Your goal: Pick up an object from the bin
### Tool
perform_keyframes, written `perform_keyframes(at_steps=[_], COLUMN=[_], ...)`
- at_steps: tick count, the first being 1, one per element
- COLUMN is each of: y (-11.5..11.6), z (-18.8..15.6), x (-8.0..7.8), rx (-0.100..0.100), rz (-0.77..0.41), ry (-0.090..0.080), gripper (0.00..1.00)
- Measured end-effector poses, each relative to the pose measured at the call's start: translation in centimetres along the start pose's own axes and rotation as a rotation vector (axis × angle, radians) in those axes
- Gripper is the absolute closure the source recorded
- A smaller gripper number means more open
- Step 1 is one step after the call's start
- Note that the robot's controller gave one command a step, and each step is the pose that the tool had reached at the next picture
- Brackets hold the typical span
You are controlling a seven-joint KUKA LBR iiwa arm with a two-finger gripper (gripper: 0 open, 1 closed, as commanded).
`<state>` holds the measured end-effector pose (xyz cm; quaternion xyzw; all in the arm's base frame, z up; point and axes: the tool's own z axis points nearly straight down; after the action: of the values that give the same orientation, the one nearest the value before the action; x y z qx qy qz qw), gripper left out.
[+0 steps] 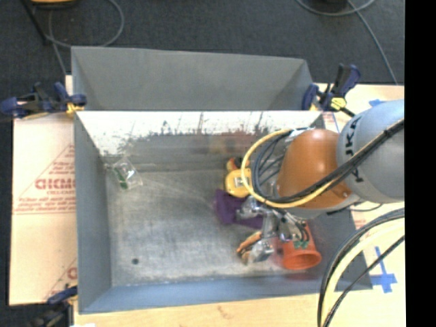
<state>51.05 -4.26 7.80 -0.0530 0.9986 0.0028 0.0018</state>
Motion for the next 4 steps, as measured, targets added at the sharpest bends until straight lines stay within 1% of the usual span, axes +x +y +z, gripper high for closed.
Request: perform_keyframes(at_steps=[1,2,3,4], y=[-3.8,-3.9,-3.8,-4.5], z=[-0.2,-0.3,-3.9,-5.9], x=[0.9,0.9,1.6,0.7], rx=[-0.008,-0.008,0.002,0.009], rz=[-0.064,-0.064,-0.054,-0.042], ry=[0.005,0.005,0.008,-0.01], gripper=[1.0,1.0,1.0,1.0])
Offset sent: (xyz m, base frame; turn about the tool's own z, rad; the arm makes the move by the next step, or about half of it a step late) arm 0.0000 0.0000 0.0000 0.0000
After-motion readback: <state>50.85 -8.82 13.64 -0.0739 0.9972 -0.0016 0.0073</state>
